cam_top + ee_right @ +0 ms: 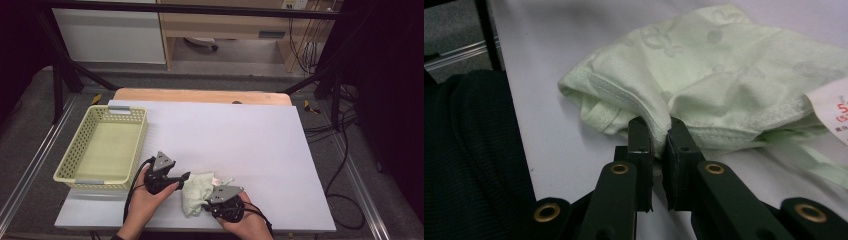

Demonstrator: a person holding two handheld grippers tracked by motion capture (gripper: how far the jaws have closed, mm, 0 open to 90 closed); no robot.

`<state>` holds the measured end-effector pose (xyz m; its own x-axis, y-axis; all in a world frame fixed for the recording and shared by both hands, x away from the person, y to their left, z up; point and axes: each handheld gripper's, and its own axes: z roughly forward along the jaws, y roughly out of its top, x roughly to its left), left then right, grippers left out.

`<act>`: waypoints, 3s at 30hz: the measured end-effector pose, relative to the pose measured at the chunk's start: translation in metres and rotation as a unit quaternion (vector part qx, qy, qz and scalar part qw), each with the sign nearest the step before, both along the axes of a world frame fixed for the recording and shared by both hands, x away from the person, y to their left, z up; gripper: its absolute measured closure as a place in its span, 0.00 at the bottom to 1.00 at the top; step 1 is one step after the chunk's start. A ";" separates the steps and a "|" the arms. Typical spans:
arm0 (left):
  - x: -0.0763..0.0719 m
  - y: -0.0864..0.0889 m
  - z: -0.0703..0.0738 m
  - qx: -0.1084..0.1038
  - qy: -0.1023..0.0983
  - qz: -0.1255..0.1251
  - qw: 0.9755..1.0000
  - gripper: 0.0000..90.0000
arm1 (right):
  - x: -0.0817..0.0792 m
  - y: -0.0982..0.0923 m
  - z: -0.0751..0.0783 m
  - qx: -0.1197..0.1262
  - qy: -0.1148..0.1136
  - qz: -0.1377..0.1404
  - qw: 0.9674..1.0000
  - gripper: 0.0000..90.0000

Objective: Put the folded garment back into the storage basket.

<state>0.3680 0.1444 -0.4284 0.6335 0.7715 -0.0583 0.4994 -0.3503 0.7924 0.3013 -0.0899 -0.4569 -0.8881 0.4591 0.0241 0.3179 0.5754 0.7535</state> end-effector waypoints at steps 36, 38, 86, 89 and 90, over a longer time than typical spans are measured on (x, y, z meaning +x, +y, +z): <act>-0.014 -0.014 -0.006 -0.041 -0.027 -0.049 0.998 0.95 | 0.000 0.002 0.006 -0.002 -0.010 0.011 1.000 0.93; -0.014 -0.014 0.000 -0.039 -0.034 -0.052 0.997 0.95 | 0.001 0.002 0.008 -0.001 -0.011 0.010 1.000 0.93; 0.047 0.030 0.084 -0.008 -0.082 -0.016 0.996 0.95 | 0.079 0.062 0.082 0.025 -0.015 0.048 0.998 0.93; 0.046 0.035 0.086 -0.008 -0.082 -0.013 0.997 0.95 | 0.079 0.067 0.083 0.025 -0.018 0.052 0.998 0.93; 0.046 0.038 0.086 -0.005 -0.081 -0.013 0.997 0.95 | 0.079 0.068 0.084 0.025 -0.019 0.053 0.998 0.93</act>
